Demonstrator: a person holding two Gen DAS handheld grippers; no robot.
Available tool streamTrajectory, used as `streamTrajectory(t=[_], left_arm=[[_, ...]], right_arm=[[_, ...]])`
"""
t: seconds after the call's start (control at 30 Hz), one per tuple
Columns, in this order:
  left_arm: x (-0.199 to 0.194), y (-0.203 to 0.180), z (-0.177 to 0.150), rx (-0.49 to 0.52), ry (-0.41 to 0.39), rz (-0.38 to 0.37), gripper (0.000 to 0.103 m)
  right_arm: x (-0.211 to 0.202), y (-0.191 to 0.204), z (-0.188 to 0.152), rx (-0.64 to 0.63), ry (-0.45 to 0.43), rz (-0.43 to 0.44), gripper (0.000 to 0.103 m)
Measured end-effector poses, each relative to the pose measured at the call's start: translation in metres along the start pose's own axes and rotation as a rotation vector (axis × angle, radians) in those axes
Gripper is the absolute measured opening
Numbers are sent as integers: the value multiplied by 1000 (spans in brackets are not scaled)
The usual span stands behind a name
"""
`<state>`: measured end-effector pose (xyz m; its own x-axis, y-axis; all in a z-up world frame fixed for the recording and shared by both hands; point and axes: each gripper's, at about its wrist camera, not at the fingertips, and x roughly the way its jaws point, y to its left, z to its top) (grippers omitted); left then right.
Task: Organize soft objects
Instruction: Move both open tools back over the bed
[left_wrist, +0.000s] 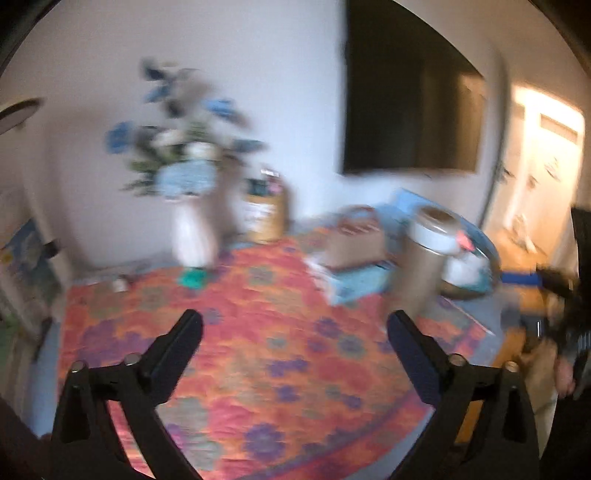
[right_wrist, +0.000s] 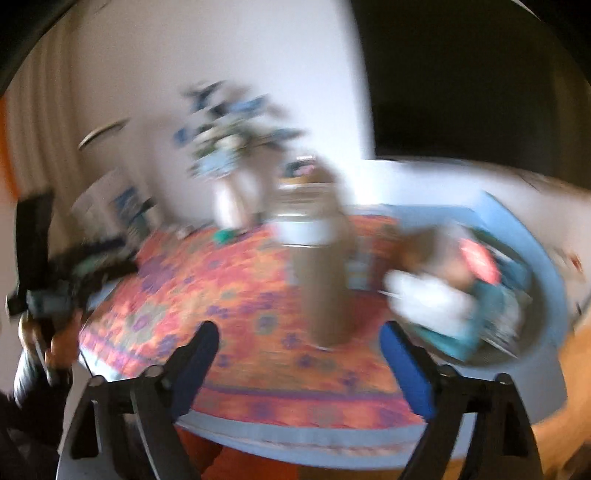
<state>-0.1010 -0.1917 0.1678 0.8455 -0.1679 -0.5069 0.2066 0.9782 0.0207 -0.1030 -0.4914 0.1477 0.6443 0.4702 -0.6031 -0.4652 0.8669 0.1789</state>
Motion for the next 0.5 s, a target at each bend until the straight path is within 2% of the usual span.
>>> streamTrajectory(t=[0.13, 0.23, 0.3, 0.33, 0.43, 0.5], left_arm=[[12, 48, -3, -93, -8, 95, 102], [45, 76, -20, -117, 42, 228, 102], [73, 88, -31, -110, 80, 299, 102], [91, 93, -39, -101, 101, 337, 102], [118, 110, -64, -134, 135, 381, 102], [130, 122, -80, -177, 158, 399, 102]], right_arm=[[63, 66, 11, -92, 81, 114, 91], [127, 97, 22, -91, 160, 118, 91], [166, 103, 29, -48, 194, 119, 91], [189, 103, 33, -20, 202, 118, 91], [244, 105, 41, 14, 196, 82, 91], [274, 109, 42, -18, 179, -14, 91]])
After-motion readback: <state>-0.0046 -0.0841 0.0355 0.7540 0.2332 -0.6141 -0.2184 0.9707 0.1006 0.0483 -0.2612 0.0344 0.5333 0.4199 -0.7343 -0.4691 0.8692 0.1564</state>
